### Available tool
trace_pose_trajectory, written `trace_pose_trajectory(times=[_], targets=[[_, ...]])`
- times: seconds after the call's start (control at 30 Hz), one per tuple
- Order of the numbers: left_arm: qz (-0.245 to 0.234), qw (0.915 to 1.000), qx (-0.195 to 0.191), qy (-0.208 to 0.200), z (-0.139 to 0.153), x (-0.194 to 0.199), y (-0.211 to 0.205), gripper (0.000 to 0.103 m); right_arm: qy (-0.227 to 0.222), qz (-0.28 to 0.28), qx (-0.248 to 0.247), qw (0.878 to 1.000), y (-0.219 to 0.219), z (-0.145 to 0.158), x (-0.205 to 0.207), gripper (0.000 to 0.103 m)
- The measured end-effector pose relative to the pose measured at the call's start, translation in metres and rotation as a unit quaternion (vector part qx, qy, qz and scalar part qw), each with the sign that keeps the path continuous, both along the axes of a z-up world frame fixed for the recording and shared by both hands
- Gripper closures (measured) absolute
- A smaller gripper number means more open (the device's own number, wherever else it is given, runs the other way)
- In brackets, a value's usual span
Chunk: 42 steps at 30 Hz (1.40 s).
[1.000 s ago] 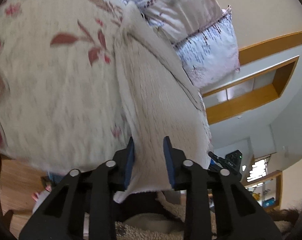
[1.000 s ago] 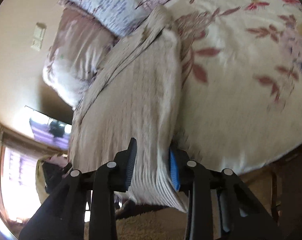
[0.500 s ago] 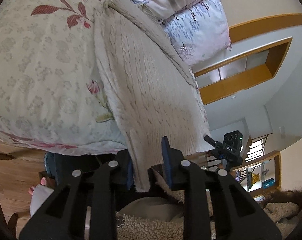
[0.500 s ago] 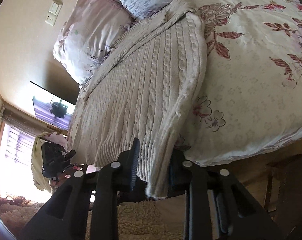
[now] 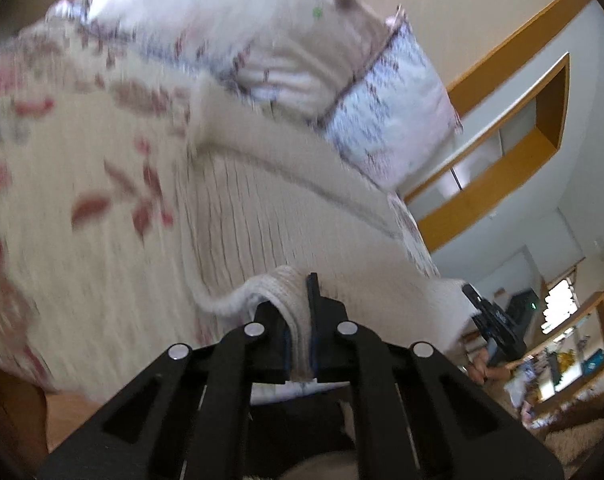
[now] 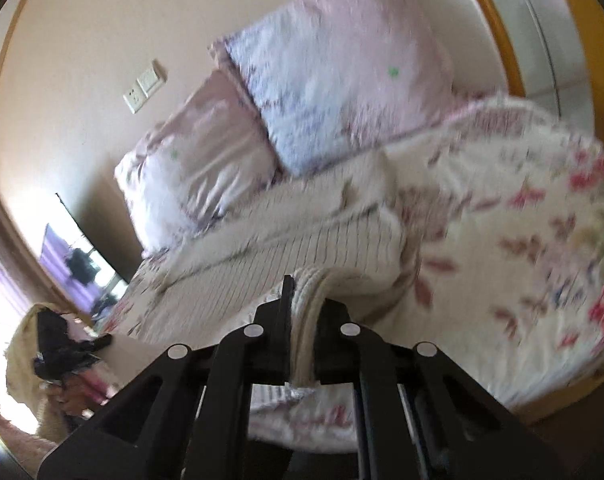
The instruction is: Fold small clothes
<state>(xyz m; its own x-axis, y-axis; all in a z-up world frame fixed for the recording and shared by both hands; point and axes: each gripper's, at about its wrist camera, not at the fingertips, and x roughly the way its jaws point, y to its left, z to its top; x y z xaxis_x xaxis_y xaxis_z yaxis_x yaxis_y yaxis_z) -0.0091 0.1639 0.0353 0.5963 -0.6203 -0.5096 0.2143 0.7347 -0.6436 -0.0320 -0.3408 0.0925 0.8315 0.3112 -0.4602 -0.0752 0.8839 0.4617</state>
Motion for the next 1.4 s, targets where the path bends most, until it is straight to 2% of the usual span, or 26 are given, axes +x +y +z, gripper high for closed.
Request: trace_pose_trajectory(times=[0.27,0.43,0.6,0.77,0.87,0.97,1.17,1.3,1.4], targets=[[0.041,0.9965,0.047,-0.056,0.046,0.041,0.0,0.097,-0.067,-0.025,-0.066,0.995,0.013,0.024,0.021,0.095],[0.059,0.9901,0.087,-0.093,0.069,0.072,-0.009,0.097,-0.091,-0.033,-0.095,0.991,0.018,0.043,0.051,0.095],[0.074,0.9858,0.104,-0.109,0.086,0.114,-0.014,0.097,-0.105,-0.041,-0.118,0.987,0.025,0.057,0.089,0.095],[0.092,0.9851,0.101,-0.104,0.087,0.162,-0.016,0.097,-0.104,-0.051,-0.122,0.986,0.028,0.058,0.135,0.095],[0.1,0.9863,0.099,-0.086,0.074,0.197,-0.017,0.097,-0.079,-0.059,-0.11,0.989,0.024,0.045,0.167,0.095],[0.108,0.9887,0.09,-0.051,0.05,0.231,-0.017,0.097,-0.034,-0.064,-0.095,0.993,0.015,0.021,0.203,0.095],[0.122,0.9889,0.08,0.031,-0.007,0.28,-0.017,0.097,0.093,-0.077,-0.041,0.992,-0.003,-0.039,0.264,0.095],[0.12,0.9888,0.066,0.059,-0.024,0.295,-0.018,0.096,0.133,-0.082,0.005,0.988,-0.012,-0.05,0.285,0.095],[0.12,0.9882,0.048,0.083,-0.028,0.304,-0.018,0.092,0.153,-0.085,0.054,0.983,-0.02,-0.051,0.301,0.084]])
